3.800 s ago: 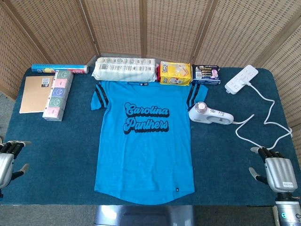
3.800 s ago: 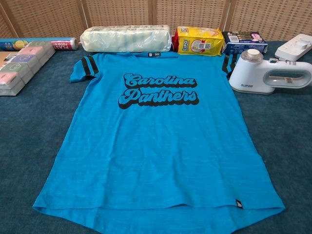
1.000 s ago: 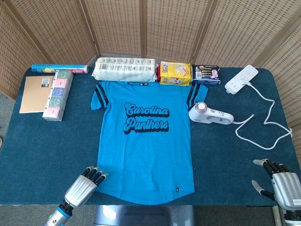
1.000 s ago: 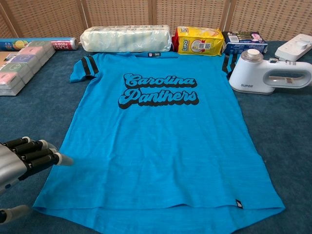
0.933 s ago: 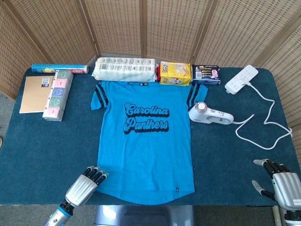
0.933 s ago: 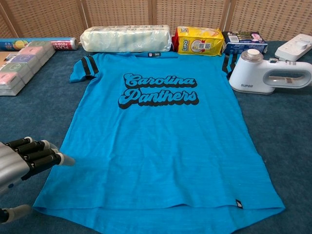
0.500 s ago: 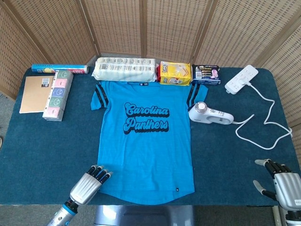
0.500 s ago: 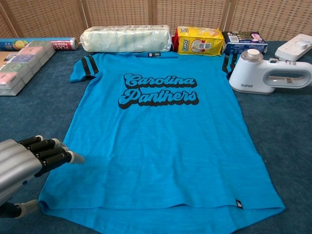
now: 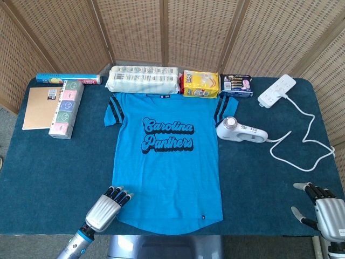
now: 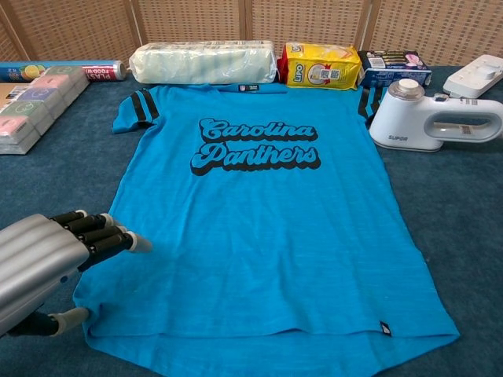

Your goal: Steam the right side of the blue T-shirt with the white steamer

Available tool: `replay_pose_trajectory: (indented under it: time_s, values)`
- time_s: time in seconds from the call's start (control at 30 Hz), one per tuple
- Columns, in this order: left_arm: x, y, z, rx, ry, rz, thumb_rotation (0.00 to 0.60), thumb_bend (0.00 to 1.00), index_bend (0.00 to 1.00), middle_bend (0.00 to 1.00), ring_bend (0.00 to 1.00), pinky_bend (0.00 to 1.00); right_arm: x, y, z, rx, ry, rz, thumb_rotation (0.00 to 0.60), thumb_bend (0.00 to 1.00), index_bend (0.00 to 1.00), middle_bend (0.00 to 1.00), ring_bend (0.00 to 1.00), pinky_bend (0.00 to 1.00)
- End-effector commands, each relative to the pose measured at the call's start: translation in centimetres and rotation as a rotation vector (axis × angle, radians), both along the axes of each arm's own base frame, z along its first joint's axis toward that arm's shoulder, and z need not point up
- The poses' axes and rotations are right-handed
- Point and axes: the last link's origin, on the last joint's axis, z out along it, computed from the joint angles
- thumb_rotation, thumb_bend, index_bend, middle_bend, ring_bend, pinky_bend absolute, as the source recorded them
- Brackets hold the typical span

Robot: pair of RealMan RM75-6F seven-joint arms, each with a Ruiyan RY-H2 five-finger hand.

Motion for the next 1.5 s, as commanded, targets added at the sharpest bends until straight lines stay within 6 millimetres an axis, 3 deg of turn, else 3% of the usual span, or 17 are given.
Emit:
replay_pose_trajectory:
  time_s: [0.03,0.5,0.93,1.2,1.5]
  values:
    - [0.5,0.4,-0.3,-0.003,-0.012,0.002,0.600,0.21,0.20,0.29,0.22,0.30,0.0,0.0,0.0,0.001,0.001,0.000,0.572,0.28,0.32,0.37,0.44,0.44]
    - [2.0,1.9,0.4,-0.040,-0.134,0.080,0.600,0.22,0.21,0.29,0.22,0.32,0.0,0.1,0.0,-0.006,0.005,-0.012,0.571,0.28,0.32,0.37,0.44,0.44]
    - [-1.4,0.0,4.9,-0.143,-0.077,0.094,0.596,0.22,0.21,0.29,0.22,0.32,0.2,-0.1,-0.4,0.002,0.003,-0.010,0.570,0.28,0.32,0.37,0.44,0.45]
    - [-2.0,-0.5,4.7,-0.156,-0.015,0.070,0.598,0.22,0.21,0.29,0.22,0.32,0.1,0.0,-0.4,-0.002,-0.001,-0.013,0.572,0.28,0.32,0.37,0.44,0.45]
    - [-2.4,-0.7,2.9,-0.088,0.052,-0.005,0.594,0.26,0.31,0.29,0.22,0.32,-0.1,0.4,-0.2,-0.015,-0.010,-0.017,0.571,0.28,0.32,0.37,0.45,0.45]
